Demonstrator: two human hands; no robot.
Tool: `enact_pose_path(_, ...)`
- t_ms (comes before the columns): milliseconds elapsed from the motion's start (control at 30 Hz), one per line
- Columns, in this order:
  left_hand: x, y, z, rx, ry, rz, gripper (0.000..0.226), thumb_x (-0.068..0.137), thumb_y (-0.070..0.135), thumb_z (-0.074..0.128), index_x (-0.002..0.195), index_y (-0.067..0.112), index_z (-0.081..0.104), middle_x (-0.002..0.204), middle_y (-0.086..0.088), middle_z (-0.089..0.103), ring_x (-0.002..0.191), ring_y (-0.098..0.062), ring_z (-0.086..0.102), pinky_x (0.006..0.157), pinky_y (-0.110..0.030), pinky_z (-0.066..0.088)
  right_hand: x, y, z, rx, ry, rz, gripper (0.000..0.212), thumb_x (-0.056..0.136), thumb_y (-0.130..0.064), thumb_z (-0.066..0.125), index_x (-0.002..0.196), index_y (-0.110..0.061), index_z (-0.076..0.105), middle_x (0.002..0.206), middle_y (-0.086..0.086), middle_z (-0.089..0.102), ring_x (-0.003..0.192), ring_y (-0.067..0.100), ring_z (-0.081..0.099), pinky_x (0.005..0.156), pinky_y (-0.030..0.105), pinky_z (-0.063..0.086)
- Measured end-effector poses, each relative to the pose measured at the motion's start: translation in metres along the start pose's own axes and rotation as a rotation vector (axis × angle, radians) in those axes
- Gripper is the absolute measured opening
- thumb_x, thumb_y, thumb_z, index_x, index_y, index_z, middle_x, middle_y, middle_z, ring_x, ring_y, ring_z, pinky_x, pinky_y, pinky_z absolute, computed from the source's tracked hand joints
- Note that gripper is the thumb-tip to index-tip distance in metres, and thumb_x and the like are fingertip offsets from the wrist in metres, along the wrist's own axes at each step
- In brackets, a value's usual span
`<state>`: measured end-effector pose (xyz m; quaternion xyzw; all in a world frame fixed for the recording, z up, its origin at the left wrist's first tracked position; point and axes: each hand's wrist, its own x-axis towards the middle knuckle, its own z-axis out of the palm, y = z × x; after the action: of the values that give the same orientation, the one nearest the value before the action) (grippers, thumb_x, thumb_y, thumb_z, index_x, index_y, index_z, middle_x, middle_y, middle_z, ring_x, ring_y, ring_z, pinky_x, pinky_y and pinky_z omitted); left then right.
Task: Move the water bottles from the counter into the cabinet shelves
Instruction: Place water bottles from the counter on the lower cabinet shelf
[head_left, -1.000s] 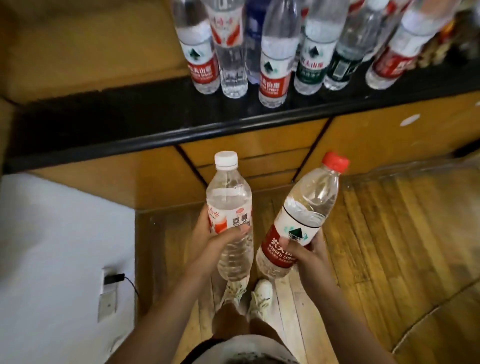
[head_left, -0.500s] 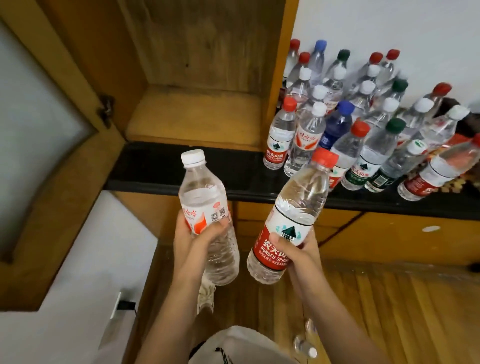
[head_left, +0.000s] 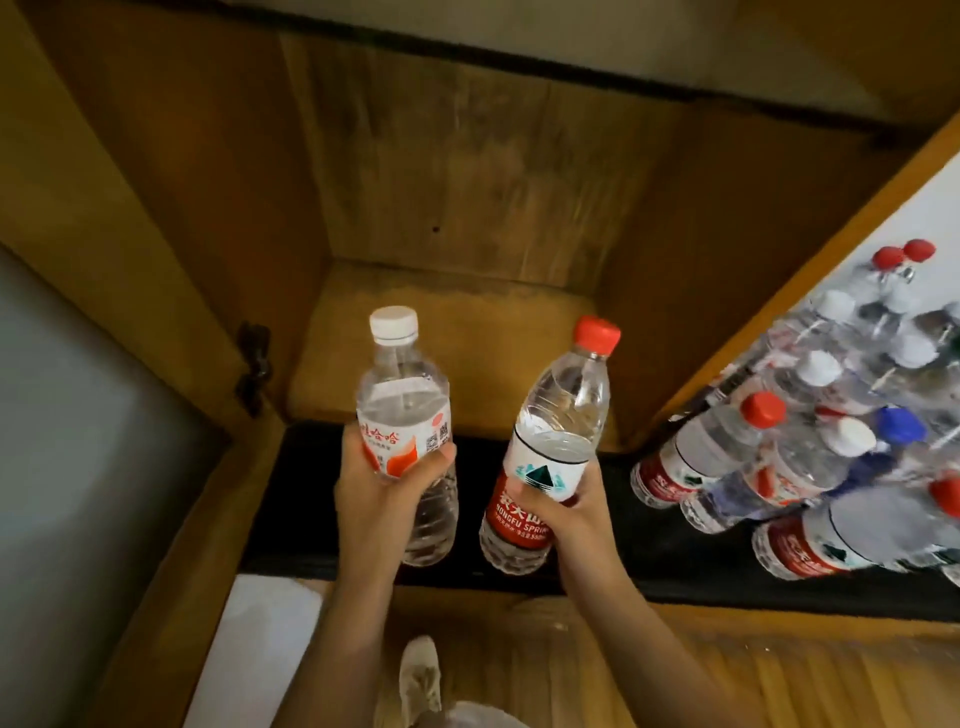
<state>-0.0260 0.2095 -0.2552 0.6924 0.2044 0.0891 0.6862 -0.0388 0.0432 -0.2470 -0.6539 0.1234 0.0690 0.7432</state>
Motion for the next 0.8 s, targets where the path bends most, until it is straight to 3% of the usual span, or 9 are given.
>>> enact_pose_path(133,0.059,0.014,0.002,0.006,-0.027,0.053,0.056,0.062,0.026,0.083,0.094,0.054,0.046,0.086,0.041,0.057,0.08,0.023,0.055,0.054,-0.003,0.043,0.053,-0.013,0.028,-0.024,-0.021,-0.086,0.069,0.056,-0.023,0.083,0.117,-0.03,0.051,0.113,-0.006,0.066,0.105,0.01,0.063,0.08,0.026,0.054)
enact_pose_path(200,0.085,0.018,0.01,0.002,-0.027,0.065,0.054,0.058,0.026,0.084,0.091,0.05,0.049,0.085,0.037,0.06,0.079,0.018,0.058,0.054,-0.004,0.043,0.078,-0.017,0.038,-0.048,-0.027,-0.135,0.065,0.057,-0.018,0.081,0.114,-0.03,0.051,0.11,-0.009,0.067,0.105,0.006,0.062,0.08,0.02,0.053)
enact_pose_path(367,0.131,0.009,0.03,-0.047,-0.026,0.038,0.058,0.056,0.017,0.086,0.092,0.047,0.051,0.088,0.031,0.061,0.081,0.015,0.059,0.067,-0.012,0.043,0.132,-0.018,0.055,-0.122,0.031,-0.204,0.065,0.054,-0.001,0.083,0.104,-0.029,0.053,0.097,-0.014,0.069,0.09,-0.004,0.064,0.071,0.01,0.048)
enact_pose_path(467,0.15,-0.001,0.035,-0.033,-0.016,0.067,0.067,0.055,0.007,0.085,0.102,0.039,0.049,0.097,0.027,0.057,0.087,0.012,0.056,0.073,-0.014,0.044,0.16,-0.012,0.062,-0.155,0.03,-0.205,0.069,0.057,0.008,0.081,0.11,-0.024,0.051,0.104,-0.007,0.065,0.091,-0.001,0.063,0.072,0.011,0.048)
enact_pose_path(600,0.168,-0.008,0.038,-0.02,0.022,0.077,0.063,0.056,0.005,0.085,0.106,0.024,0.052,0.097,0.02,0.06,0.089,0.002,0.059,0.076,-0.018,0.046,0.183,-0.003,0.068,-0.151,0.016,-0.187,0.07,0.058,0.01,0.079,0.116,-0.017,0.05,0.108,0.0,0.065,0.097,0.007,0.062,0.084,0.018,0.048)
enact_pose_path(700,0.174,-0.008,0.039,-0.002,0.054,0.081,0.06,0.058,0.009,0.085,0.105,0.023,0.052,0.095,0.019,0.06,0.088,0.006,0.057,0.075,-0.016,0.046,0.191,0.001,0.071,-0.142,0.012,-0.181,0.066,0.059,0.011,0.078,0.107,-0.025,0.05,0.101,-0.006,0.064,0.088,-0.003,0.062,0.077,0.011,0.047)
enact_pose_path(800,0.174,-0.007,0.041,0.017,0.081,0.08,0.058,0.059,0.012,0.085,0.104,0.025,0.05,0.094,0.02,0.06,0.085,0.01,0.057,0.071,-0.011,0.045,0.196,0.004,0.07,-0.139,-0.004,-0.172,0.067,0.06,0.012,0.078,0.11,-0.022,0.049,0.105,-0.004,0.063,0.093,0.002,0.061,0.081,0.012,0.048)
